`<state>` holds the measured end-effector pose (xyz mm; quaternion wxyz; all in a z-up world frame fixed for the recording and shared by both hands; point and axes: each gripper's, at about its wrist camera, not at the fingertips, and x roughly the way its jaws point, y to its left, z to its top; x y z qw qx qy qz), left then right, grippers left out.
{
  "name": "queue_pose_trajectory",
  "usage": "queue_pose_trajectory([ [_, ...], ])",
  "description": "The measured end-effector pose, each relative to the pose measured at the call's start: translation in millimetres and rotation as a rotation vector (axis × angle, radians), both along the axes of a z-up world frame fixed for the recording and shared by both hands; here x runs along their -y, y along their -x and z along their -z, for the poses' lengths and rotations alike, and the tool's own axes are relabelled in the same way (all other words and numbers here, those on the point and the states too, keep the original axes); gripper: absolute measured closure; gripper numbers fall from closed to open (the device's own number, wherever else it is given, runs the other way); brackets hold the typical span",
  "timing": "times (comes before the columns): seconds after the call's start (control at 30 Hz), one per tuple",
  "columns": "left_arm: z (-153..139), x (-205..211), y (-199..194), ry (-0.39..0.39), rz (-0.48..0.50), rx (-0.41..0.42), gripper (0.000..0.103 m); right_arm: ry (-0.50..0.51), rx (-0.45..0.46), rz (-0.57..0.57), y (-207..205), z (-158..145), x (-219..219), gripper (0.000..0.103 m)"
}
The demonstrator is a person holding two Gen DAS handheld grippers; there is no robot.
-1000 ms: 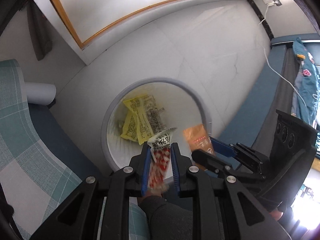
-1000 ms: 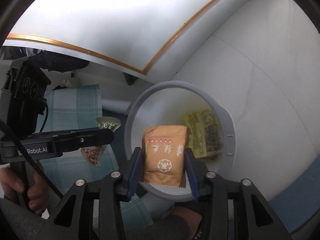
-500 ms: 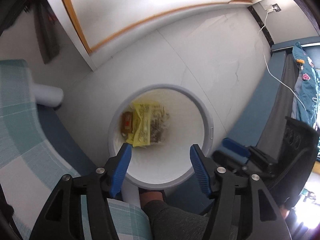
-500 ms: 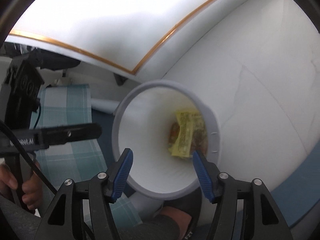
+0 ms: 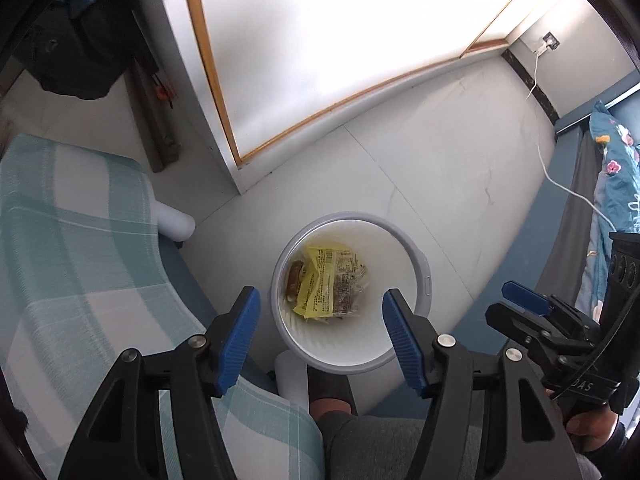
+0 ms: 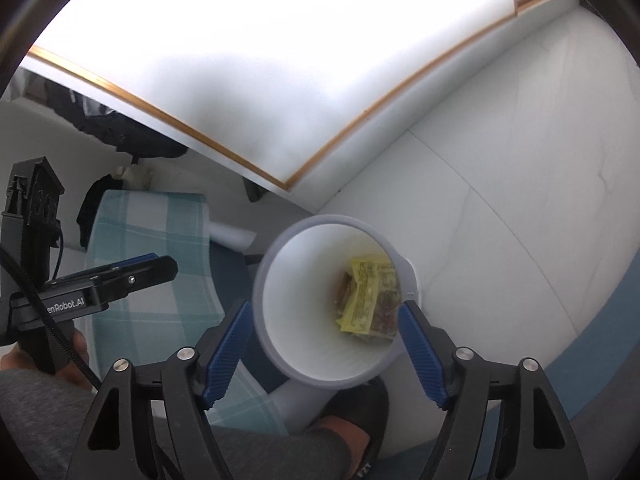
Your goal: Collect trash
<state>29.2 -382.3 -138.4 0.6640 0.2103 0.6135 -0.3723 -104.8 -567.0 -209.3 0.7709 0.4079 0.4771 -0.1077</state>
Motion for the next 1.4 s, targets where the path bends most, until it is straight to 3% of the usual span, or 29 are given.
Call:
queue_pose_trajectory([
  [0.17,-5,-9,3,0.018,-0.012,0.032,0.035,0.022,0.013,-0.009,4,-16,-2,0.021],
  [0.57,-17,-23,5,0.024,-0.032,0.103,0.034,0.036,0.016,-0.005,11,-28,-2,0.017],
  [1.4,-16,-24,8,0.02,-0.042,0.092,0.034,0.024,0.016,0.012,12,-28,-1,0.015],
])
